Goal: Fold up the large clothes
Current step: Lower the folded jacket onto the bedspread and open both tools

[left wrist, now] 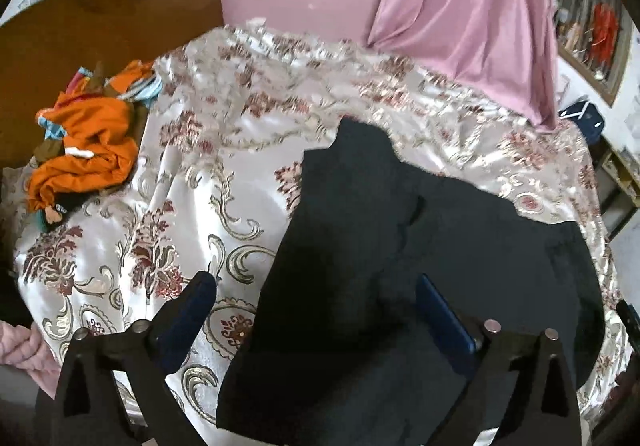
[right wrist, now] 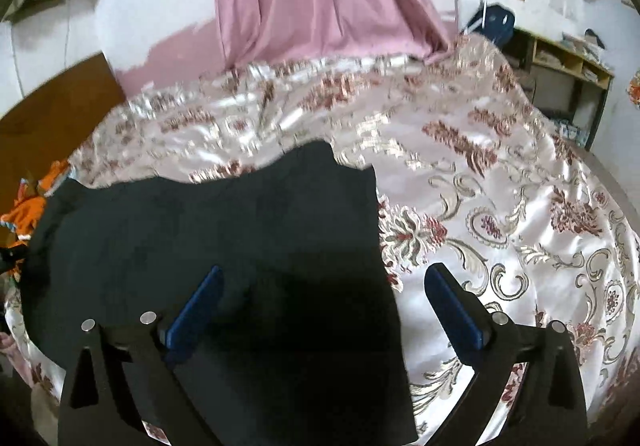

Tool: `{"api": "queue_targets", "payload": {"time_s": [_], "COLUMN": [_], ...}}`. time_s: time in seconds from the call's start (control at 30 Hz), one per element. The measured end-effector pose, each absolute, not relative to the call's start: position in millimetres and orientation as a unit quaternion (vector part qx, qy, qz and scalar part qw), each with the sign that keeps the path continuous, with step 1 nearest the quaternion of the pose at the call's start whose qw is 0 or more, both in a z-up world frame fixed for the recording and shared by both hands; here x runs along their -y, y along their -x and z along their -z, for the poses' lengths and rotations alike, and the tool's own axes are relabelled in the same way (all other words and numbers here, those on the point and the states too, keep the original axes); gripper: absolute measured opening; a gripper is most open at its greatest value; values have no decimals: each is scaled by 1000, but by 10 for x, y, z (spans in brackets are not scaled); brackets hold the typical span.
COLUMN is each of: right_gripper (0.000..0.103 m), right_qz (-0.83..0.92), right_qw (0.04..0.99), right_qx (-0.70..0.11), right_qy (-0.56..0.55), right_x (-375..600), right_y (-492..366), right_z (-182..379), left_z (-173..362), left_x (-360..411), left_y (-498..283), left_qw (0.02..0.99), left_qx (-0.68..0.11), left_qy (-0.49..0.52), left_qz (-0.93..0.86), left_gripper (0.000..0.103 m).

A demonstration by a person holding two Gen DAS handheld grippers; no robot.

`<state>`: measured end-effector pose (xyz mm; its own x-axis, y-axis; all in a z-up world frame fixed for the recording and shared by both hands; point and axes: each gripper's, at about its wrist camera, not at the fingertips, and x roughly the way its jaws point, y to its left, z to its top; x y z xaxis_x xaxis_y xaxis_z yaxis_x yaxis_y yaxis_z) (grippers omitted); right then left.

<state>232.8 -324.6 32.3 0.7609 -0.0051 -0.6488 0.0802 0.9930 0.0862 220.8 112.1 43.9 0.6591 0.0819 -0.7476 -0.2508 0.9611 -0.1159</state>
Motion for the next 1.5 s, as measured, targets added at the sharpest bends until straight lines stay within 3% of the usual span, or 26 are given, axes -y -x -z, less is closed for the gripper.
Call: {"api": "queue_targets", "payload": {"time_s": [0.37, 0.67, 1.17, 1.5], "right_gripper": [101, 101, 102, 102], "right_qz": [17, 8, -46, -51], "right_qw": [978, 991, 993, 987], "right_qx": [-208, -135, -105, -152], "right_qy": [-17, -12, -16, -7], "right_x": [2912, 2735, 2476, 2371], "right_y": [-1715, -1192, -409, -134], "right_z": [-678, -799, -635, -369], "left_z": [-933, -1083, -666, -365], "left_x": [-690, -276, -95, 87], "left_y": [-1436, -924, -270, 82], "left_qw": [963, 980, 982, 982], "left_qx": [-246, -182, -180, -186], "left_qy": [36, 10, 26, 6], "left_qz": [-107, -84, -46, -30], "left_gripper": [103, 103, 103, 103]}}
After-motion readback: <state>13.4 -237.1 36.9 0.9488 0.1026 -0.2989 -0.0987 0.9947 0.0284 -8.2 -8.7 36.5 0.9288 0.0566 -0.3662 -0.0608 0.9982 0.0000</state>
